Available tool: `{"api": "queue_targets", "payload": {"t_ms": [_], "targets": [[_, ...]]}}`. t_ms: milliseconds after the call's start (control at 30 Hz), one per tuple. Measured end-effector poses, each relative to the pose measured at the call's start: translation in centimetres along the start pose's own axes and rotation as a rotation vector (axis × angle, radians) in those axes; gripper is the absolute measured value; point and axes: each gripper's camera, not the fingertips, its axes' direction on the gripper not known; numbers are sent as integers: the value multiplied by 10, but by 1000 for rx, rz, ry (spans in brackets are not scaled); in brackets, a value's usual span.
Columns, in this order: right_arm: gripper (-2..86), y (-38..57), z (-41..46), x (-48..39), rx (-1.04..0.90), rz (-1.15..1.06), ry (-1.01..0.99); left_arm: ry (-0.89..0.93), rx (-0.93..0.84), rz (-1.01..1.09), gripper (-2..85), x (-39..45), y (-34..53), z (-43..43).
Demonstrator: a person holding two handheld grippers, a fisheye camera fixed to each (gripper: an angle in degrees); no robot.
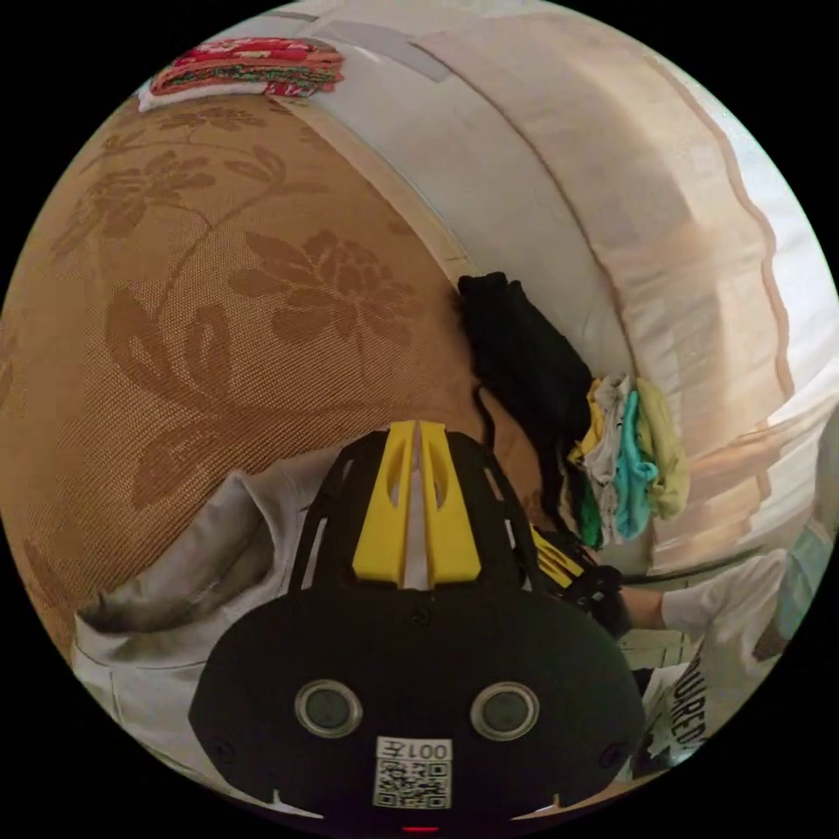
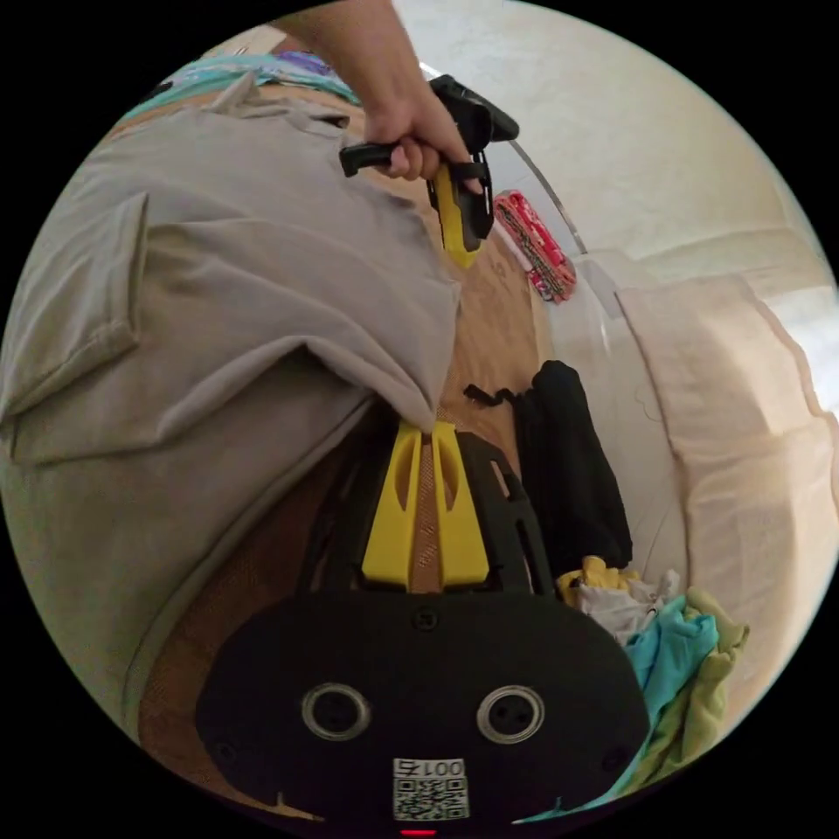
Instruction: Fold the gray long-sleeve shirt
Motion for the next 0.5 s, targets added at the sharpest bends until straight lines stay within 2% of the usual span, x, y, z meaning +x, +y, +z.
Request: {"api": "queue_targets", "payload": {"t_ms": [100,200,233,333,433,500], "targets": [[13,11,-17,23,-26,67,-52,-60,0,44,23,18,40,-27],[16,31,-28,52,-133,165,-137,-82,-123,120,47,41,98,-44],[19,39,-35,63,-146,210,-232,-60,-186,177,56,52,123,-45],[41,41,-60,73,-52,206,-526,-38,-350,268,80,74,180,-34],[88,23,-75,62,28,158,-595,-32,-441,274,86,78,218,-11],[101,14,-64,53,24,172,-658,-20,-413,281,62,81,230,-8]]}}
